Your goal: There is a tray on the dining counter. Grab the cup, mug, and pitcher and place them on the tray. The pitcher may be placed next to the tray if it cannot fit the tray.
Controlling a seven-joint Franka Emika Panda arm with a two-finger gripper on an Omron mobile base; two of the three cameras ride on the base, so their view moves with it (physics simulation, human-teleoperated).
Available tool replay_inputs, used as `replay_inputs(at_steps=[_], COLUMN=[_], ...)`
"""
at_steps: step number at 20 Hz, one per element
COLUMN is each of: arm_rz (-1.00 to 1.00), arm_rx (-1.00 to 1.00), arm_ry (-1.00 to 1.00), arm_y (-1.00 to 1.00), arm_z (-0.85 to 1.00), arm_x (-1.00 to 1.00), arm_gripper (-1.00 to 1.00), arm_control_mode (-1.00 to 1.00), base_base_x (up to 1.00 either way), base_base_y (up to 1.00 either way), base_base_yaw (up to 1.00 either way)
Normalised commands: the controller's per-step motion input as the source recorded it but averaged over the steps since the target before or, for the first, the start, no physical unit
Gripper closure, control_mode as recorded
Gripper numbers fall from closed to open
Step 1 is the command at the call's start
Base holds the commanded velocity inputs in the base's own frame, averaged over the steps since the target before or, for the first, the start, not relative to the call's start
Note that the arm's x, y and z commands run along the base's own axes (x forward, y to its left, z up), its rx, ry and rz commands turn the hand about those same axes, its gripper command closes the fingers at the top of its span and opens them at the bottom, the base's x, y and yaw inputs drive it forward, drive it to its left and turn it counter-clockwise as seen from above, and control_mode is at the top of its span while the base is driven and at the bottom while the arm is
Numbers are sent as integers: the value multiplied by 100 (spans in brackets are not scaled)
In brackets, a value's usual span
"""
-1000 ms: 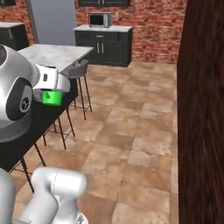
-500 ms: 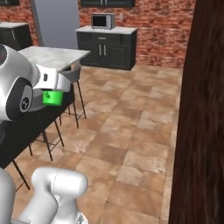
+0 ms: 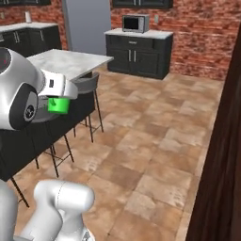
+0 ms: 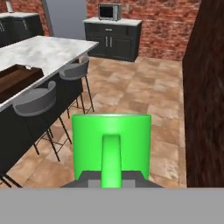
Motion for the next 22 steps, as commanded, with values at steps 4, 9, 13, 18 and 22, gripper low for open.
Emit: replay_inputs(at_steps=[4, 9, 13, 18, 22], arm_rz=[0, 0, 0, 0, 0], arm_rx=[0, 0, 0, 0, 0], arm_ry=[0, 0, 0, 0, 0], arm_y=[0, 0, 0, 0, 0], arm_z=[0, 0, 0, 0, 0], arm_x=[0, 0, 0, 0, 0], arm_gripper=[100, 100, 100, 100, 100], arm_control_mode=[100, 100, 100, 100, 100], base_base_x=[72, 78, 78, 65, 46], base_base_y=[-24, -48, -48, -42, -47], base_base_yaw=[51, 55, 58, 60, 61])
